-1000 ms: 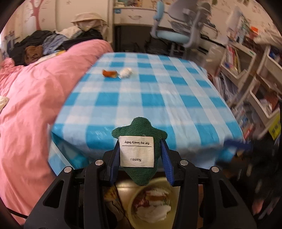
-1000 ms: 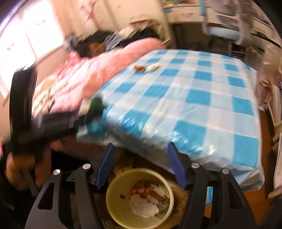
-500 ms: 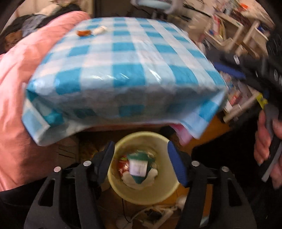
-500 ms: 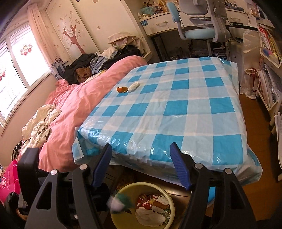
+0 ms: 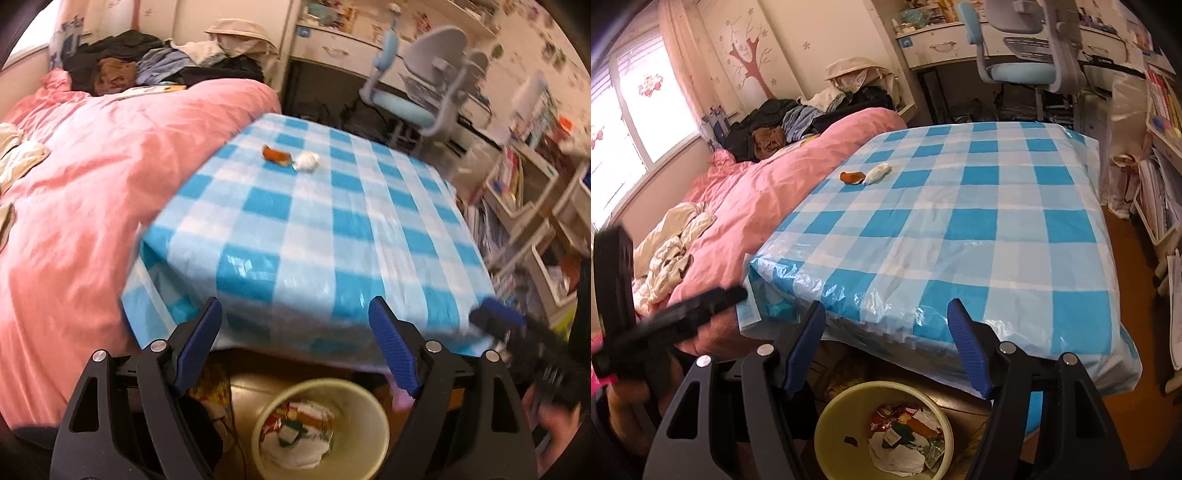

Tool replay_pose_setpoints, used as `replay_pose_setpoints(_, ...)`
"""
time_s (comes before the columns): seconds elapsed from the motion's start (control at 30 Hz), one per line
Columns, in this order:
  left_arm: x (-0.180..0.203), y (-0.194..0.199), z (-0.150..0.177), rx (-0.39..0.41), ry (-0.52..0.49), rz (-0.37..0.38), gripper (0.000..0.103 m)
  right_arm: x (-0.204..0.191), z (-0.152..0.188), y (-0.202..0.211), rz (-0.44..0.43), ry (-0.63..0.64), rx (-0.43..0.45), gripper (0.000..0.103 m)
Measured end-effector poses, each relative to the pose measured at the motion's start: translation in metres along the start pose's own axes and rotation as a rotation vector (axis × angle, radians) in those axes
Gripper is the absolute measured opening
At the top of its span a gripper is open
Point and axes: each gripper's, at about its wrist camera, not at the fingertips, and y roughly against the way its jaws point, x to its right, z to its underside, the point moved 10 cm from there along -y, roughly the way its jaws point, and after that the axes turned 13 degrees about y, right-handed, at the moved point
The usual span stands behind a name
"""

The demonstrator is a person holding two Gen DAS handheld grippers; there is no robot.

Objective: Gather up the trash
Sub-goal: 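Grasp the white tissue with the right tool while the left tool grasps the orange-brown piece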

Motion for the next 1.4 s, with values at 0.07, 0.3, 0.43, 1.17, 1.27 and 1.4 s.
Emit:
replay_pose_setpoints(0.07, -0.001, -0.004, -0.019, 0.019, 0.011, -0.006, 0.078, -0.004, -0.004, -0.005, -0.005, 0.015, -0.003, 0.066)
replay_pose_setpoints(0.3, -0.009, -0.032, -0.079, 0.055, 0.062, -0.035, 0.079, -0.018, -0.037, -0.037, -0.019, 0.091, -0.015, 0.066)
replay_pose_setpoints(0.43, -0.007, -0.055, -0.102, 0.052, 0.061, -0.053, 0.079, -0.018, -0.055, -0.056, -0.016, 0.117, -0.022, 0.066)
replay_pose_setpoints(1.17, -0.020, -0.181, -0.189, -0.012, 0.242, -0.090, 0.079, 0.021, -0.147, -0.209, -0.027, 0.069, -0.091, 0.055)
replay_pose_setpoints(1.27, -0.023, -0.193, -0.197, -0.022, 0.268, -0.094, 0.079, 0.024, -0.154, -0.224, -0.031, 0.070, -0.101, 0.053)
replay_pose_setpoints(1.4, -0.023, -0.207, -0.203, -0.030, 0.274, -0.103, 0.079, 0.021, -0.161, -0.241, -0.039, 0.090, -0.115, 0.053)
